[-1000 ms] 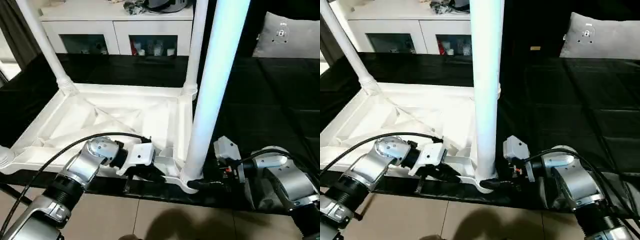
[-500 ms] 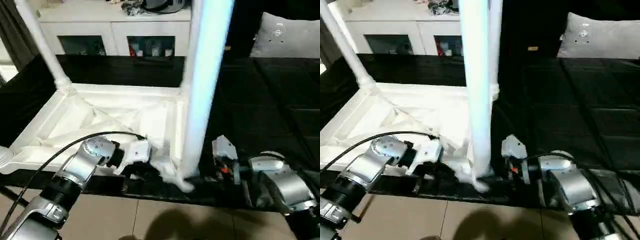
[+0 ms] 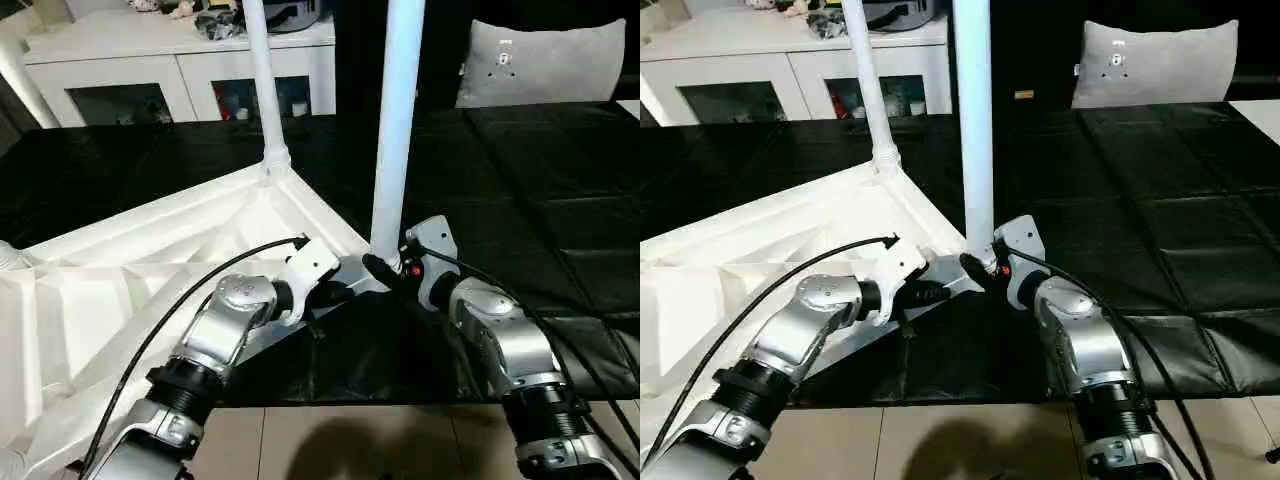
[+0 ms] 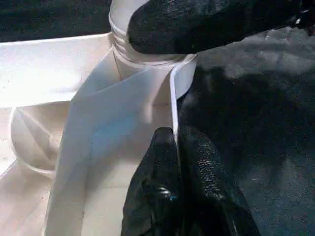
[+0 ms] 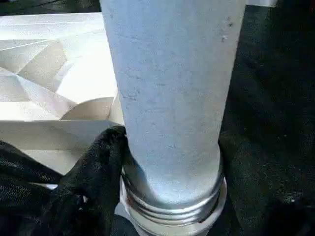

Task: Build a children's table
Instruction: Rotate leg to tighten

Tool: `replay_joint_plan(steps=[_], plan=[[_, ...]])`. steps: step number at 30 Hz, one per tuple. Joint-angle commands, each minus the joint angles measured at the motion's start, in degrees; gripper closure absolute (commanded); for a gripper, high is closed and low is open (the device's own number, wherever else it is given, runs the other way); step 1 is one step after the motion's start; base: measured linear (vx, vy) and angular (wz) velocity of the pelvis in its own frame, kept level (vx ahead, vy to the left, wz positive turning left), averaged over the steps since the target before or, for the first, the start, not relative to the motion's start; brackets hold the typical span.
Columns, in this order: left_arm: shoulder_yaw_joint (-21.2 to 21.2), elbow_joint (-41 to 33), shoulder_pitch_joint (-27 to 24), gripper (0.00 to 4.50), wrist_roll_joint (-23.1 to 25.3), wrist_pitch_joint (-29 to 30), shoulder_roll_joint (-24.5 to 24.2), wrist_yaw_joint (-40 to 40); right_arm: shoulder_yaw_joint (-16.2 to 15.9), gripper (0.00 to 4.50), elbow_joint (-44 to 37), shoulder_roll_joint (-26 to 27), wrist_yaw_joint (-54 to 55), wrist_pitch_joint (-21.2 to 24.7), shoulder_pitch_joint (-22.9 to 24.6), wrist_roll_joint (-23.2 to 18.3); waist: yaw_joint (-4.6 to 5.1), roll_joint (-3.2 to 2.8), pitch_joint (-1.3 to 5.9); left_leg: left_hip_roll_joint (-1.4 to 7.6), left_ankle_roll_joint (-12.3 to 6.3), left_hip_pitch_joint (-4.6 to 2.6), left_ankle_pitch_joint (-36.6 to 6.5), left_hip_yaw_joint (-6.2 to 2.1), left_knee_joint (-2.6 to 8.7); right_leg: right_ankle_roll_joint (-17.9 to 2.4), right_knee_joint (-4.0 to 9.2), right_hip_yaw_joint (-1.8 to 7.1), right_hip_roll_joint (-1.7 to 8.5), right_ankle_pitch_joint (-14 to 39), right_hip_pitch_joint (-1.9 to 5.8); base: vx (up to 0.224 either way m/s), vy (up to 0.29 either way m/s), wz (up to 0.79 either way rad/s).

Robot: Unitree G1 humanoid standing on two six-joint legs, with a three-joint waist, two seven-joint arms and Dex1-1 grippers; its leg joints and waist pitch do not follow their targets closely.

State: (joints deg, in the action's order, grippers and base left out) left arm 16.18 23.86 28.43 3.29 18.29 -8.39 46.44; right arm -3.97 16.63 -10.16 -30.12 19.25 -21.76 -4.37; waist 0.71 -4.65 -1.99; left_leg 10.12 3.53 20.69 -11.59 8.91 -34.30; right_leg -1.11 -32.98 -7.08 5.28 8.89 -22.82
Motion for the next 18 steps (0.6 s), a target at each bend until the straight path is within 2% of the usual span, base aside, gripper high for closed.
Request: replay_joint_plan(steps=[1,5,9,10,13,17,18], plan=[[3.8,-2.2,1.9,4.5,-0.4,-2.2,2.0,1.3,-3.6,1.07,0.6,1.6,-2.6,0.0,-0.2,-1.3,-0.24,0.69,3.27,2.16,-5.5,0.61,-12.0,-0.77,3.9,-6.8,5.01,2.48,3.14,22.5,3.36,0.0,0.0,0.0],[3.6,-1.3,2.0,4.5,1.0,-3.7,-0.9,1.6,-3.2,0.66,-1.3,-1.5,-7.9,-2.0,1.5,-2.6,-0.75,0.85,3.27,2.12,-6.02,0.68,-12.3,-0.6,3.79,-7.3,4.95,2.69,3.31,21.6,3.43,0.0,0.0,0.0],[3.4,0.2,2.2,4.5,2.0,-7.2,-4.8,5.1,-2.0,0.41,-3.9,-7.1,-16.5,-4.6,3.4,-5.0,-1.45,0.9,3.25,2.18,-6.62,0.73,-11.8,-0.57,3.75,-7.1,4.85,2.76,3.36,21.4,3.5,0.0,0.0,0.0],[3.4,0.2,2.2,4.5,2.0,-7.2,-4.8,5.1,-2.0,0.22,-3.9,-7.1,-16.5,-4.6,3.4,-5.0,-1.52,0.87,3.22,2.29,-6.71,0.67,-11.9,-0.58,3.82,-7.2,4.84,2.76,3.35,21.4,3.41,0.0,0.0,0.0],[3.9,0.9,2.0,4.5,1.6,-9.7,-7.1,8.8,-1.4,0.04,-4.6,-10.4,-20.7,-5.2,3.9,-5.9,-1.59,0.94,3.24,2.29,-6.57,0.71,-12.2,-0.68,3.86,-7.3,4.81,2.69,3.37,21.8,3.5,0.0,0.0,0.0],[5.1,1.9,1.9,4.5,-0.1,-14.2,-10.5,16.1,-1.8,0.04,-4.9,-15.2,-28.5,-7.1,4.1,-7.3,-1.92,1.09,3.25,2.47,-6.87,0.59,-12.5,-0.65,3.84,-8.0,4.64,2.88,3.49,21.3,3.4,0.0,0.0,0.0],[5.8,2.2,1.9,4.5,-0.9,-16.6,-12.0,20.1,-2.2,0.04,-5.0,-17.0,-32.5,-7.4,4.0,-8.4,-2.0,1.21,3.28,2.5,-7.03,0.55,-12.3,-0.57,3.8,-8.2,4.62,2.88,3.48,21.0,3.37,0.0,0.0,0.0]])
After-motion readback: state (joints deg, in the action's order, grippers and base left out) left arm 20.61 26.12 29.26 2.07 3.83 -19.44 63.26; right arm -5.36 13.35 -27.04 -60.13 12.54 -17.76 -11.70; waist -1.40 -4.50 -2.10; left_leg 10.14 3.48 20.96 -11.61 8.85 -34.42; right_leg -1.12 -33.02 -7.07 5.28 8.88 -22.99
